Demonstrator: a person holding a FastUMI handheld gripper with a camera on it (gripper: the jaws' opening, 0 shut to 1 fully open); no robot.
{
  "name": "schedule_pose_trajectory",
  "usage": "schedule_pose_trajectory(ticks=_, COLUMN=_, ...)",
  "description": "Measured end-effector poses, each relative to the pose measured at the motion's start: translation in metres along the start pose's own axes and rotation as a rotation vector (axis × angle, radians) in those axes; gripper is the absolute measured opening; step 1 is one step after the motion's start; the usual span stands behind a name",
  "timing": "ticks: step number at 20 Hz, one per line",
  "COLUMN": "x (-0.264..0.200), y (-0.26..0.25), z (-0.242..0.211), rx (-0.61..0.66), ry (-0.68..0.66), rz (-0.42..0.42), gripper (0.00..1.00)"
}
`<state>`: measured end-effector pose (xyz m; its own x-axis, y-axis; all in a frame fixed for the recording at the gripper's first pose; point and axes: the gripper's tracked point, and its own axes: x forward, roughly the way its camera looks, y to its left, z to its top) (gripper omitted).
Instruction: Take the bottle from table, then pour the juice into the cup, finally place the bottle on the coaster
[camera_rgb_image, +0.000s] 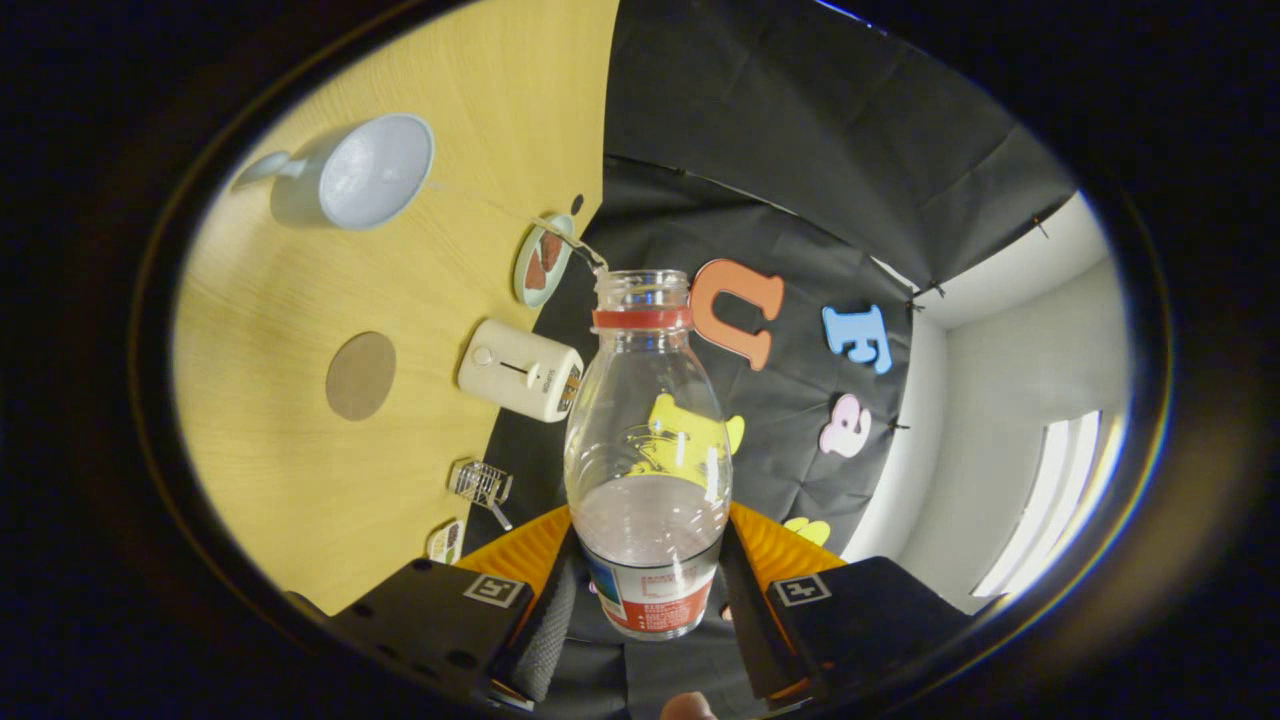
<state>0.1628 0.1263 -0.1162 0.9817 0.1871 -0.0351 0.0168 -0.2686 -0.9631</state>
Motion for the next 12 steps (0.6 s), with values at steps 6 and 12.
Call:
schedule_pose_trajectory(ticks=6, x=0.0006, y=-0.0016, z=0.0062, rx=-0.023, ry=-0.013, rz=-0.004, gripper=0.76)
schedule_pose_trajectory(ticks=12, x=0.0026, y=-0.0057, z=0.0079, rx=-0.043, ry=-0.018, rz=-0.013, gripper=0.76)
